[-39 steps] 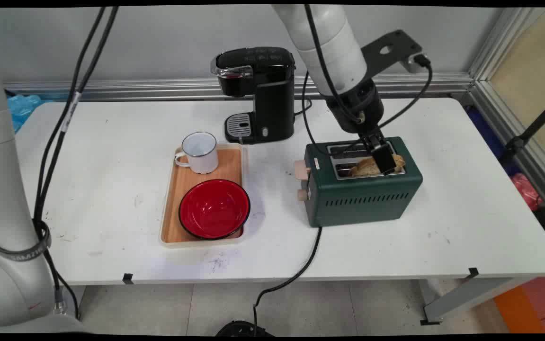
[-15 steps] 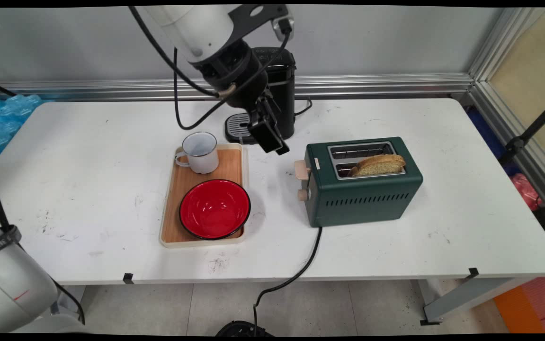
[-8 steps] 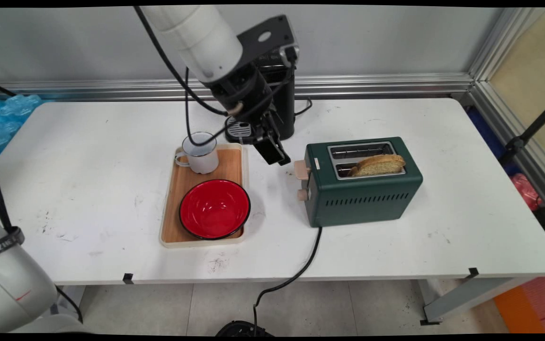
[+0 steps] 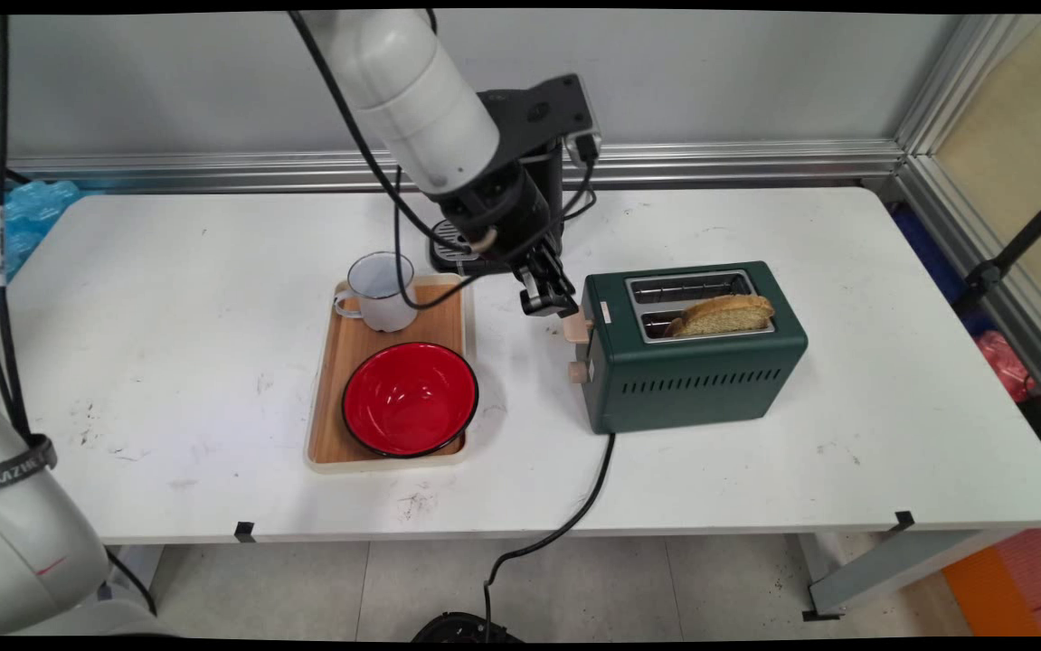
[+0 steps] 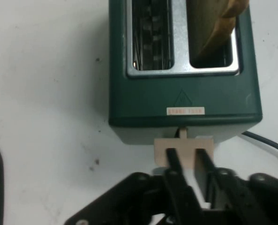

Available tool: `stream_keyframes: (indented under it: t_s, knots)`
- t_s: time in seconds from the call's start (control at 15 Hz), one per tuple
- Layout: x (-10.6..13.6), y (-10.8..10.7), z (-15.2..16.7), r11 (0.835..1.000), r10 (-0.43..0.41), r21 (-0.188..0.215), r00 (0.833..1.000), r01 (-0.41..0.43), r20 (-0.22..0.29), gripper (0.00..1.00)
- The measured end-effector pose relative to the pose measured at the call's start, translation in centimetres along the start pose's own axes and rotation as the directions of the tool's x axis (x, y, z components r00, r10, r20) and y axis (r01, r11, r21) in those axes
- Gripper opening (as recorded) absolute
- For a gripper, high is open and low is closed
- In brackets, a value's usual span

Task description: Press the toaster switch

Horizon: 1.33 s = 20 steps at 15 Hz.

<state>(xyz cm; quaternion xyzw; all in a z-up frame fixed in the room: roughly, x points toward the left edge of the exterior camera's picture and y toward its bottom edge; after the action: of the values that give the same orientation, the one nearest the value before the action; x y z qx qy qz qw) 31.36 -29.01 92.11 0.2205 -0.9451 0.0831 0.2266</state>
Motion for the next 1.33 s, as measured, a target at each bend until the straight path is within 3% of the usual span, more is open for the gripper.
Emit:
stream_keyframes:
  t_s: [1.33]
  knots:
    - [-1.1,-0.4,7.0,0.999,0.022,-0.034,0.998,-0.020,0.056,0.00]
